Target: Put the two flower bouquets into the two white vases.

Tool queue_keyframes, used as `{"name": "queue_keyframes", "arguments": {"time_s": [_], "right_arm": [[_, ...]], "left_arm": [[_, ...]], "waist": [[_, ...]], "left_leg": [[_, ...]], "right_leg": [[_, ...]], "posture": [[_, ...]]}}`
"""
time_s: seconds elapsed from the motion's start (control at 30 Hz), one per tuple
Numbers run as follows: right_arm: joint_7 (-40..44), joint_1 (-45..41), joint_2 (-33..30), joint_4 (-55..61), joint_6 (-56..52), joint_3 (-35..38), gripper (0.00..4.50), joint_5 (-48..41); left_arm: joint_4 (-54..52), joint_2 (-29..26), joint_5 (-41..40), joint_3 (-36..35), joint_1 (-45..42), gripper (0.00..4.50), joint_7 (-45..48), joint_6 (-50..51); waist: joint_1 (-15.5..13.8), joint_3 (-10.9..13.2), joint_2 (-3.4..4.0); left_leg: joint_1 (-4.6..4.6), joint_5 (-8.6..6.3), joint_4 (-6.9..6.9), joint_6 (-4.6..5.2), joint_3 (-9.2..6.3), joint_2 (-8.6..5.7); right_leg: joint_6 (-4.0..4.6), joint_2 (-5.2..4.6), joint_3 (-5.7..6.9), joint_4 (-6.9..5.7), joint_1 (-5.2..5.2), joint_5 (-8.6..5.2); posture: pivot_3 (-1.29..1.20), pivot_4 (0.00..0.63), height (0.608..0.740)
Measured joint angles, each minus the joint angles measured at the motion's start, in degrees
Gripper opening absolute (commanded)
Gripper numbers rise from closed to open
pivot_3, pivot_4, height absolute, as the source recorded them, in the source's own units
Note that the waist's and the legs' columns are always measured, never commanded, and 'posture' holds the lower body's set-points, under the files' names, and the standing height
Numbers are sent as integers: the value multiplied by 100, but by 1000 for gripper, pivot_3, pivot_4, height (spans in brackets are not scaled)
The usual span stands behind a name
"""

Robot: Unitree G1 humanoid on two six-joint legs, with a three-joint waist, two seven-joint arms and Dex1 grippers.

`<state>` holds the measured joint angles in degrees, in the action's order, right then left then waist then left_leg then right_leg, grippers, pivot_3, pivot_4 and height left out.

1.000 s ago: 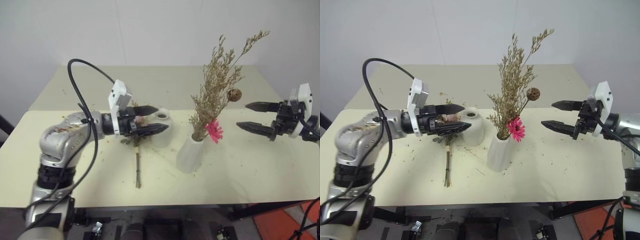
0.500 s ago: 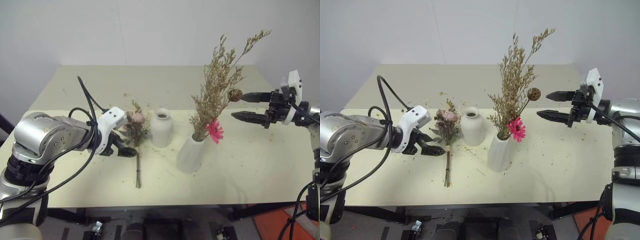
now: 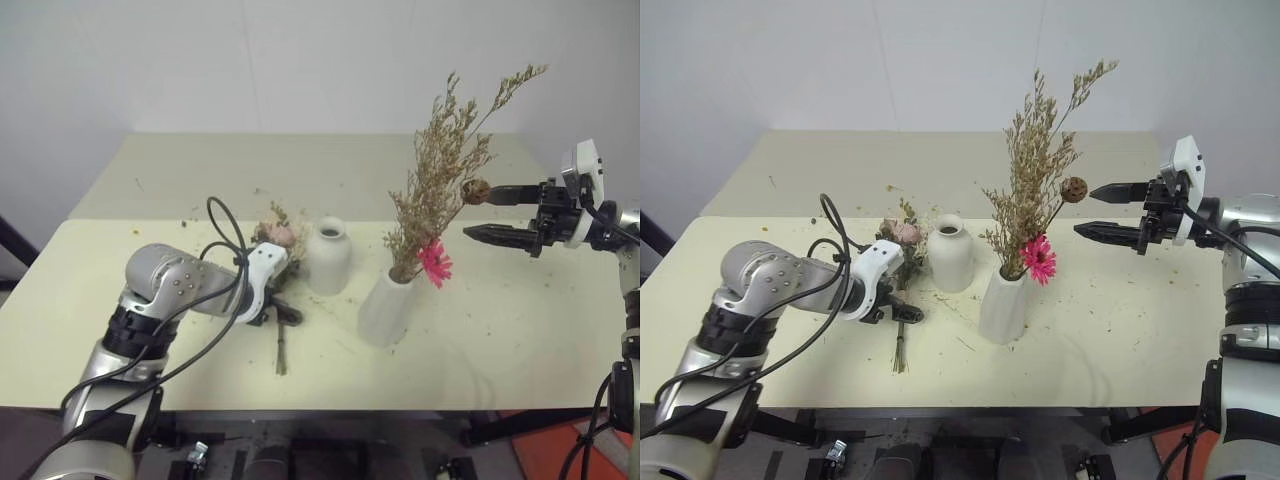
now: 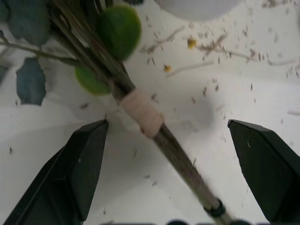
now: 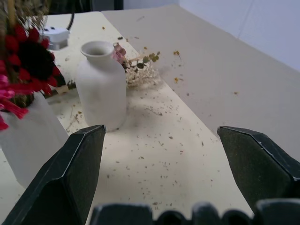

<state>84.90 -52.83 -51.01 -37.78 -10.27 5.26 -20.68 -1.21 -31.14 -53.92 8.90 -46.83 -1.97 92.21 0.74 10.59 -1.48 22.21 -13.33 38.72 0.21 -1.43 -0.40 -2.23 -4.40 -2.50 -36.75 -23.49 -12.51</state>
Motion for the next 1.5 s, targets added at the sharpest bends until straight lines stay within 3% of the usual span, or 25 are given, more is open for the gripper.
{"name": "queue_keyframes", "arguments": {"time_s": [0.27,0.43,0.7,0.87,1.03,1.27,1.5], "right_arm": [[83,30,-39,19,0,3,4500,22],[84,76,-39,45,-1,4,4500,21],[83,148,-40,74,-1,6,4500,20],[84,254,-39,149,-11,14,4500,8],[140,571,-51,406,-32,71,4500,-105],[142,727,-75,676,-71,189,4500,-272],[120,941,-86,863,-155,263,4500,-314]], "left_arm": [[141,-78,180,-22,-2,1378,-362,-1],[361,-156,542,-136,-80,91,-414,2],[825,-78,1828,-664,-495,90,-587,-74],[897,-19,2463,-1174,-561,90,-576,-1279],[1084,218,2492,-1672,-888,90,504,-3295],[1576,380,2251,-1977,-1638,90,2007,-4381],[1591,853,1957,-2094,-1745,90,3206,-5107]], "waist": [[59,0,0],[85,1,-1],[94,3,-6],[67,4,-7],[-1,8,-14],[3,8,-14],[20,8,-14]], "left_leg": [[-25,0,-7,-1,-1,3],[-23,0,-7,-1,0,2],[9,-1,-7,-1,-3,0],[58,3,-7,-8,-2,-2],[93,5,-1,-12,-1,-2],[92,6,0,-10,0,-4],[89,6,3,-9,2,-1]], "right_leg": [[-3,2,0,7,25,-2],[-4,2,1,7,24,-2],[-3,0,5,15,-2,-1],[1,-5,-5,0,-67,5],[4,-6,8,11,-88,13],[0,-5,8,14,-86,14],[0,-3,6,10,-84,14]], "posture": [[0,150,740],[0,150,740],[0,150,740],[0,150,740],[0,150,740],[0,150,740],[0,150,740]]}}
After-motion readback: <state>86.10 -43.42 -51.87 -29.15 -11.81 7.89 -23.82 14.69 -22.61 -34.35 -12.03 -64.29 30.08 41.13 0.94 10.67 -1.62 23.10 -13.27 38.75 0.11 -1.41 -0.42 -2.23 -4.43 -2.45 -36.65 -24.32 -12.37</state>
